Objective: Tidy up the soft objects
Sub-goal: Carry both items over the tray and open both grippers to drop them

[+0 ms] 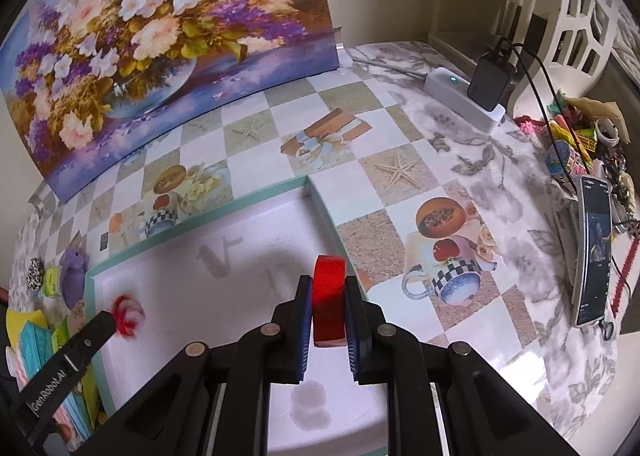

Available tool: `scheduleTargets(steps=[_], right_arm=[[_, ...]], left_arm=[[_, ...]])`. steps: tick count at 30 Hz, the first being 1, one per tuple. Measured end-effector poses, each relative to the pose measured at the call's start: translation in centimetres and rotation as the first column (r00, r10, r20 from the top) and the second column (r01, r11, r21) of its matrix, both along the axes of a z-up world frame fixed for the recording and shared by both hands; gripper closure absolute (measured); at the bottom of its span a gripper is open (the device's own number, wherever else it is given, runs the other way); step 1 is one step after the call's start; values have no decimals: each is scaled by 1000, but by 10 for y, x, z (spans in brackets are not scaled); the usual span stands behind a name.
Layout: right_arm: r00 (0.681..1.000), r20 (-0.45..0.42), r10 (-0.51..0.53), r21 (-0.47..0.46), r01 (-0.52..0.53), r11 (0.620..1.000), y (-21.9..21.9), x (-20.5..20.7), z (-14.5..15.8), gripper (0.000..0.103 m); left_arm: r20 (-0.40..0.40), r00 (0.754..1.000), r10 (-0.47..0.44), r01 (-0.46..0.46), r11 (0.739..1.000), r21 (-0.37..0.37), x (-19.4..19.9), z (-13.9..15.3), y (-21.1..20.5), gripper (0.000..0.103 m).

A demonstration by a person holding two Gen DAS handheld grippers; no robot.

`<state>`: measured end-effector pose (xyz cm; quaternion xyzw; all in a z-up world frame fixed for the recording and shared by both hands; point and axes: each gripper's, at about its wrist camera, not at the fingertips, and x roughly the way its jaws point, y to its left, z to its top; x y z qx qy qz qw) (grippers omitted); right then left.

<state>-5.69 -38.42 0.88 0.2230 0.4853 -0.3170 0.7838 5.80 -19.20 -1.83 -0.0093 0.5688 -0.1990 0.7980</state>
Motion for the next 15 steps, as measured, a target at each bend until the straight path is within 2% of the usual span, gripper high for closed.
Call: scheduleTargets(steps=[4,5,7,8,9,11,13,15], right_arm=[[1000,11,14,8,-14,1000,3,2,2,85],[1000,12,21,1,-21,1000,5,3,4,80],[999,14,32,-10,-32,999,8,4,6,59],[999,19,36,-12,-35,999,9,5,7,44],[999,23,39,-13,-38,999,10,6,8,38],[999,18,47,-15,-47,999,12,7,8,37],[998,3,62,-16,-62,998,14,10,6,29],[998,2,69,-15,-69,997,14,11,4,17]], left_arm=[[10,1000,25,-25,999,20,3,2,7,38],[12,999,34,-34,999,29,4,2,8,34],[17,999,47,-47,998,46,6,2,12,30],[20,998,52,-53,997,53,6,2,14,30],[21,998,56,-57,997,60,7,1,15,29],[24,997,69,-71,994,77,9,0,19,23],[29,996,83,-85,993,87,10,0,24,17],[40,994,98,-102,990,95,12,0,28,13]])
